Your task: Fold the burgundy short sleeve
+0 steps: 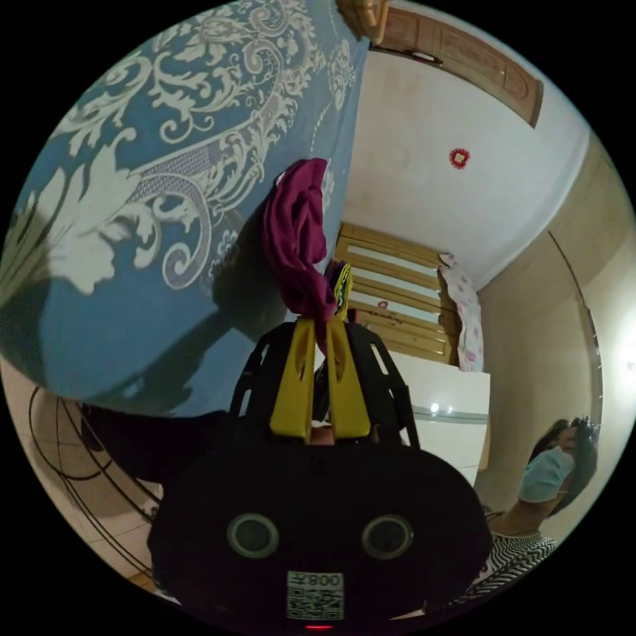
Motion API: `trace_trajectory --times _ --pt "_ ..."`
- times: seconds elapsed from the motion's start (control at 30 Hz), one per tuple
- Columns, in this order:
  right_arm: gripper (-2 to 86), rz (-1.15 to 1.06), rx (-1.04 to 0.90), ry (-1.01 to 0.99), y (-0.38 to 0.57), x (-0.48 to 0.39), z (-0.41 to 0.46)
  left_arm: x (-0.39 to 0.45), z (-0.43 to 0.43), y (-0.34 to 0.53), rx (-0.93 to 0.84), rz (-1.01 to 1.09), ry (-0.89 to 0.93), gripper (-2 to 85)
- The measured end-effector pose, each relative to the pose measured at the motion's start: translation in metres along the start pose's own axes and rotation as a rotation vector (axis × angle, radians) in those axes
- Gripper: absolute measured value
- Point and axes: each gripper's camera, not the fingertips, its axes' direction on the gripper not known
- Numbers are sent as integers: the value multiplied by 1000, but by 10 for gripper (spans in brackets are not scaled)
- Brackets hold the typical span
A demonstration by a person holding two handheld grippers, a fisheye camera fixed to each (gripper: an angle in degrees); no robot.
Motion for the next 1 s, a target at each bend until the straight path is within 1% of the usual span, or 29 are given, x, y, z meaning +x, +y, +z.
trace_trajectory --times 0.33,0.53,0.73,0.87,1.0 --pt "19 82 -43 -12 123 34 -26 -81 46 101 -37 -37 -60 32" --pt "20 80 -54 -31 194 40 -44 -122 74 143 -59 -26 -108 32" --pt "20 91 -38 -62 267 43 -62 -168 102 177 -75 -19 -113 33" --pt "19 88 -35 -90 317 39 -75 -189 118 195 -93 24 -126 34" --pt "19 58 -23 -133 368 28 -95 -203 138 211 -132 118 -141 34"
